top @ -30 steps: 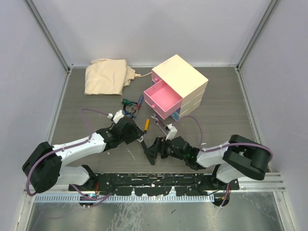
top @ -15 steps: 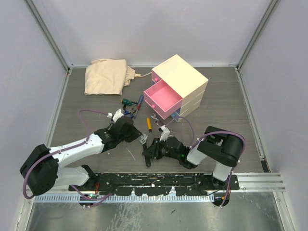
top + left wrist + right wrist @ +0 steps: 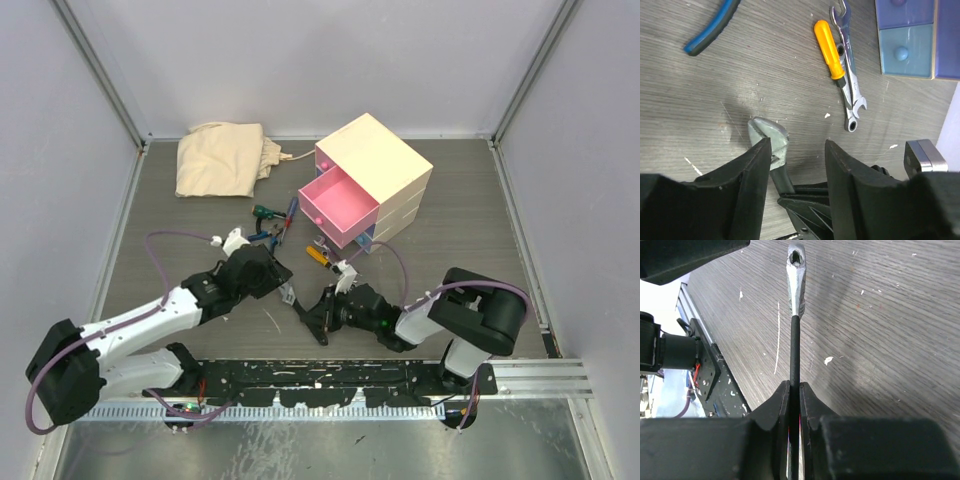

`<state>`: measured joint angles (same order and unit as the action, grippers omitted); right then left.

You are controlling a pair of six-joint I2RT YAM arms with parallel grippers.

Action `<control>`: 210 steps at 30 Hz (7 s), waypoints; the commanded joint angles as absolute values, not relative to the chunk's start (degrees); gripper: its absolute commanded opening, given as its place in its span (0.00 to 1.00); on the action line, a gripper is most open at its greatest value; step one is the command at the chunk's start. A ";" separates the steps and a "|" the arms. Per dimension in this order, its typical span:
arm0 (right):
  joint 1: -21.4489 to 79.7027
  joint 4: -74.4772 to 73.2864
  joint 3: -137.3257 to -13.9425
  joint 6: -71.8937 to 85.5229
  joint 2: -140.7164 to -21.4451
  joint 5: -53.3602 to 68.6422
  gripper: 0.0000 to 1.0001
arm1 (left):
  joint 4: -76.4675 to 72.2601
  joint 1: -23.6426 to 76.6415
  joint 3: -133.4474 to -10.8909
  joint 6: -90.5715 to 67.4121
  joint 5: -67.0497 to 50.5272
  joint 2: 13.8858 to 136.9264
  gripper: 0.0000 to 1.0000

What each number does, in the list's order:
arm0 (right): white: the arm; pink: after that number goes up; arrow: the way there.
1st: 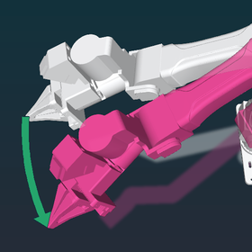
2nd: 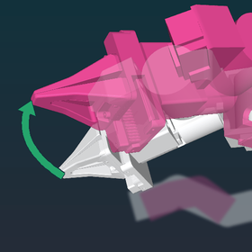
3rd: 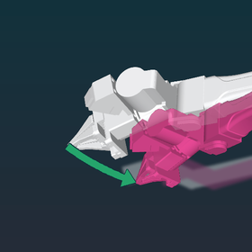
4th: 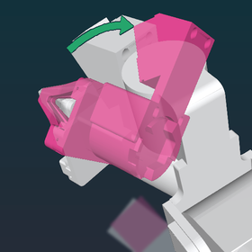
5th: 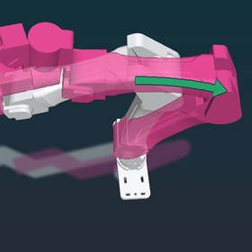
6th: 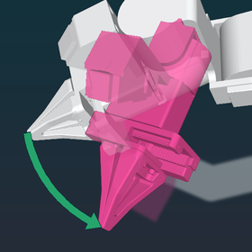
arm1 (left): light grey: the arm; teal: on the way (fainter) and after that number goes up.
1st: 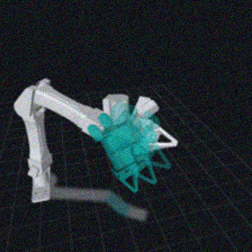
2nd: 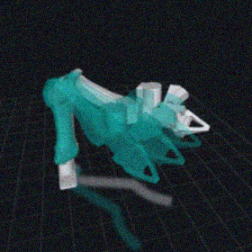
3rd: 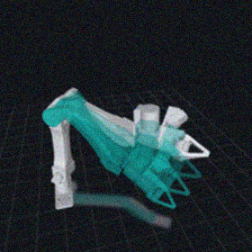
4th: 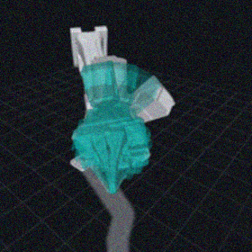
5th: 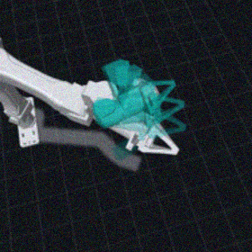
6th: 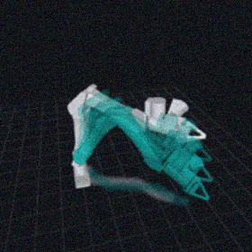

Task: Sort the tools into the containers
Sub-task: Pick up the wrench from the center of the board, then place the wrench in the drawer.

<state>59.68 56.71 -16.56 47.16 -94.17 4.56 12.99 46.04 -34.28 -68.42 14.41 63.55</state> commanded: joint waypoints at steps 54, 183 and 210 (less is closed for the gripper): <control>59.15 47.28 -40.86 58.28 -56.04 -25.56 0.00 | -3.53 46.52 -57.84 -46.65 -13.05 54.39 0.67; 55.90 -33.10 -38.75 48.90 -9.36 -47.70 0.70 | 64.03 60.86 -120.82 44.26 51.62 114.32 0.00; 55.90 -37.86 -39.55 51.23 -6.61 -48.94 0.70 | 54.13 59.17 -126.16 50.85 50.09 119.93 0.13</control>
